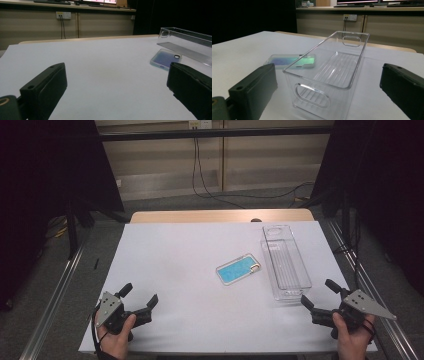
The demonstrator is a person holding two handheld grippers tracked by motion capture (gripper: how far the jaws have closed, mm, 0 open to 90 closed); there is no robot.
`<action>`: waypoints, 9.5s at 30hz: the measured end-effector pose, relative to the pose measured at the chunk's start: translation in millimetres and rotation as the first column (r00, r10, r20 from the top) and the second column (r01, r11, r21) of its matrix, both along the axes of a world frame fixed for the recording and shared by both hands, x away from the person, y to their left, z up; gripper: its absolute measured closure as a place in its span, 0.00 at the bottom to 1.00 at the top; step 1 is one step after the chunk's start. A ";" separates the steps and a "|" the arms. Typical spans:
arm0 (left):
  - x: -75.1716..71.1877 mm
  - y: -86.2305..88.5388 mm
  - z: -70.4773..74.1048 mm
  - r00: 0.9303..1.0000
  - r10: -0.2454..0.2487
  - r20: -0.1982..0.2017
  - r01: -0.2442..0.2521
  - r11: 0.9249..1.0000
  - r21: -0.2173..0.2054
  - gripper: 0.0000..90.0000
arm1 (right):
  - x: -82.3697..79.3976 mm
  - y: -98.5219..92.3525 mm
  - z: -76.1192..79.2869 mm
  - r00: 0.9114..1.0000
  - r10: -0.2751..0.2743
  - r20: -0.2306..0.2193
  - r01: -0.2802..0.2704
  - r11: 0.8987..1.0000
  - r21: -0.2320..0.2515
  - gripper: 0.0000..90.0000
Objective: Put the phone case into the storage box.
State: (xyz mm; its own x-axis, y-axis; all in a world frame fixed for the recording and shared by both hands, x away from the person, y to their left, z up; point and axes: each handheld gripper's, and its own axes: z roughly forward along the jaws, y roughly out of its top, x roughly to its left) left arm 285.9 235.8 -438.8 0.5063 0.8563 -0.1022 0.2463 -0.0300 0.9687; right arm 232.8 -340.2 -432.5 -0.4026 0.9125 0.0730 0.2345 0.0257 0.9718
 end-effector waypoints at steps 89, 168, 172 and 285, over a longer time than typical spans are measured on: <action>44.0 -90.1 1.8 0.960 -0.278 0.047 0.278 0.961 -0.006 0.04 | -5.9 -0.4 2.5 1.000 -0.015 0.022 0.015 1.000 -0.026 0.00; 127.0 -219.6 10.2 0.860 -0.484 -0.161 0.508 0.841 0.183 0.09 | -4.4 3.1 1.4 1.000 0.011 0.025 -0.011 1.000 -0.016 0.00; 131.0 -224.9 7.5 0.837 -0.508 -0.203 0.543 0.820 0.184 0.09 | -4.5 2.5 1.0 1.000 0.010 0.021 -0.010 1.000 -0.011 0.00; 178.1 -256.1 -13.8 0.732 -0.397 -0.554 0.633 0.697 0.337 0.19 | -6.7 1.8 1.5 1.000 0.015 0.025 -0.014 1.000 -0.023 0.00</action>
